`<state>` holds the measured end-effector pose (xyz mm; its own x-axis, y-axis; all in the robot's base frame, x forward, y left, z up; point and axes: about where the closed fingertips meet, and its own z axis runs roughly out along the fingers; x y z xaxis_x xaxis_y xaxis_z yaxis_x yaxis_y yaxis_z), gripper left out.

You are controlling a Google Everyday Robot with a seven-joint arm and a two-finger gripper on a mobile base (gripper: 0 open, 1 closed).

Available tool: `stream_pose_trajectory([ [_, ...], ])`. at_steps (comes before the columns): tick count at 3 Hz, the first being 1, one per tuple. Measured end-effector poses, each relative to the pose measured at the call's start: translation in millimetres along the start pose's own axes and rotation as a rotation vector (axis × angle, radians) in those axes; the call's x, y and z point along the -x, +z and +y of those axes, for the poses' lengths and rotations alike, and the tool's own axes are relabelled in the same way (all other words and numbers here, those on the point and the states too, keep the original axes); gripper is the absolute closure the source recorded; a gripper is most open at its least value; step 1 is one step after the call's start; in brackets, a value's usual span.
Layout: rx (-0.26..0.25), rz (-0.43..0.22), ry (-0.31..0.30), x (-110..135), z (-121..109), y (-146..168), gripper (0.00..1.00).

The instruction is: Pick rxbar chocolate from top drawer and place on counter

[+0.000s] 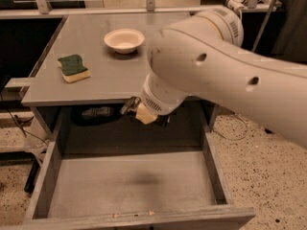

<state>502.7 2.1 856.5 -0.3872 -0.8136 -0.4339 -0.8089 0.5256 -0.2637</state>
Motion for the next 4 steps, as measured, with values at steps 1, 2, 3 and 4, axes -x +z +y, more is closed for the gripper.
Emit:
stream_pose_trajectory([
  [1, -0.021, -0.014, -0.029, 28, -23, -11, 1.00],
  [2, -0.006, -0.038, -0.036, 52, -48, 4, 1.00],
  [3, 0.026, -0.058, -0.045, 75, -67, 34, 1.00],
  [4, 0.069, -0.069, -0.053, 90, -76, 68, 1.00],
])
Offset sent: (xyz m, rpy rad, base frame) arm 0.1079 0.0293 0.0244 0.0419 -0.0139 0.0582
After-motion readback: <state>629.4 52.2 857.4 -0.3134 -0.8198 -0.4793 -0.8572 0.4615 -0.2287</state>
